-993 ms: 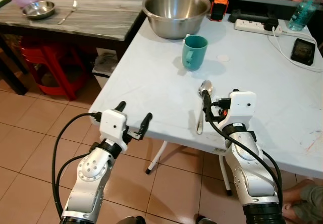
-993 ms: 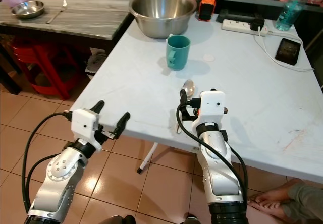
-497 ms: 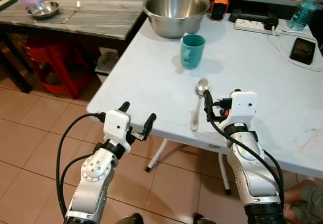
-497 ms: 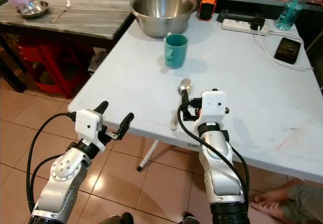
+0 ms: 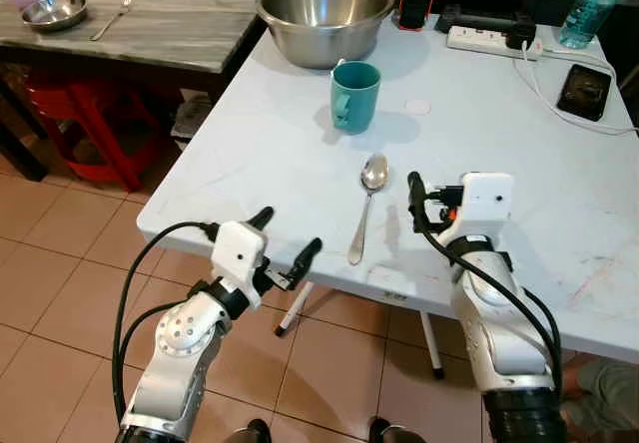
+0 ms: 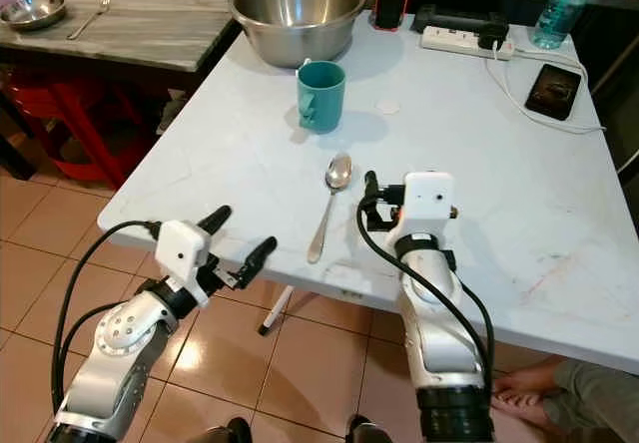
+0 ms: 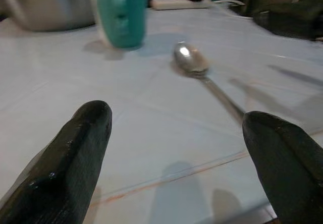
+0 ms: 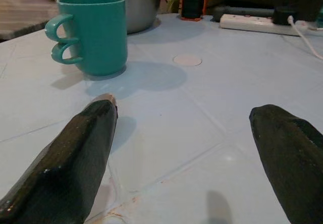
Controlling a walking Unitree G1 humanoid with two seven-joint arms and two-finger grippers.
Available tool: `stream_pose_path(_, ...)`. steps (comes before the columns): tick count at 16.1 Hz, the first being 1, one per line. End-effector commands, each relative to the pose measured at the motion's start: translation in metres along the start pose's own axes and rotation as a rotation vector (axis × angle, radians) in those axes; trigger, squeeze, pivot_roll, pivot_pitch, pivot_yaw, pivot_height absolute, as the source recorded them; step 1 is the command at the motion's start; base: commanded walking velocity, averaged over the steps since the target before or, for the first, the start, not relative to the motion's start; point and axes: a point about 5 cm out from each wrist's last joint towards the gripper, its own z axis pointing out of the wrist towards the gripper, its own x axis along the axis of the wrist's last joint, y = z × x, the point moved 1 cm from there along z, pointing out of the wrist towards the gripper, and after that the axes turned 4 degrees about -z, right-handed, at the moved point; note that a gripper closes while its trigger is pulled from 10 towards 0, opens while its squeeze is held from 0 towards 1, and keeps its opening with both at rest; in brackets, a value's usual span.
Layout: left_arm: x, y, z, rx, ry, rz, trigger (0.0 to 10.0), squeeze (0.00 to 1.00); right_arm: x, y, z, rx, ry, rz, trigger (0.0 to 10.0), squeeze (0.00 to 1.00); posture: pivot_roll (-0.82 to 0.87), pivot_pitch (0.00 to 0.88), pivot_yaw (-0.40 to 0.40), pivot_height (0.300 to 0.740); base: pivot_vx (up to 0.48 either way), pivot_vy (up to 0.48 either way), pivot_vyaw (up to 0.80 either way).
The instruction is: Setting the table
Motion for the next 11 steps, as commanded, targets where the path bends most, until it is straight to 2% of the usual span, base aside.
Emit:
stream_pose_path(1, 0.003, 0.003, 0.0, -0.051, 0.0, 0.029, 10.0, 0.0, -0.002, -0.004, 0.004, -0.003, -0.035, 0.026, 10.0, 0.0, -0.11, 0.166, 0.039, 0.74, 0.0, 0.0, 0.0)
stream_pose_path(3, 0.003, 0.004, -0.002, -0.084, -0.004, 0.029, 10.0, 0.0, -0.004, -0.016, 0.009, 0.016, -0.069, 0.091, 10.0, 0.0, -0.11, 0.172, 0.044, 0.74, 0.0, 0.0, 0.0)
stream_pose_path(4, 0.004, 0.005, -0.002, -0.092, -0.003, 0.027, 10.0, 0.0, -0.004, -0.027, 0.013, 0.044, -0.089, 0.117, 10.0, 0.0, -0.1, 0.181, 0.05, 0.74, 0.0, 0.0, 0.0)
stream_pose_path(6, 0.005, 0.006, -0.003, -0.108, -0.002, 0.029, 10.0, 0.0, 0.002, -0.045, 0.02, 0.089, -0.092, 0.128, 10.0, 0.0, -0.09, 0.187, 0.048, 0.74, 0.0, 0.0, 0.0)
stream_pose_path(11, 0.008, 0.002, -0.006, -0.114, 0.002, 0.044, 10.0, 0.0, 0.002, -0.063, 0.035, 0.094, -0.179, 0.124, 10.0, 0.0, -0.09, 0.198, 0.048, 0.74, 0.0, 0.0, 0.0)
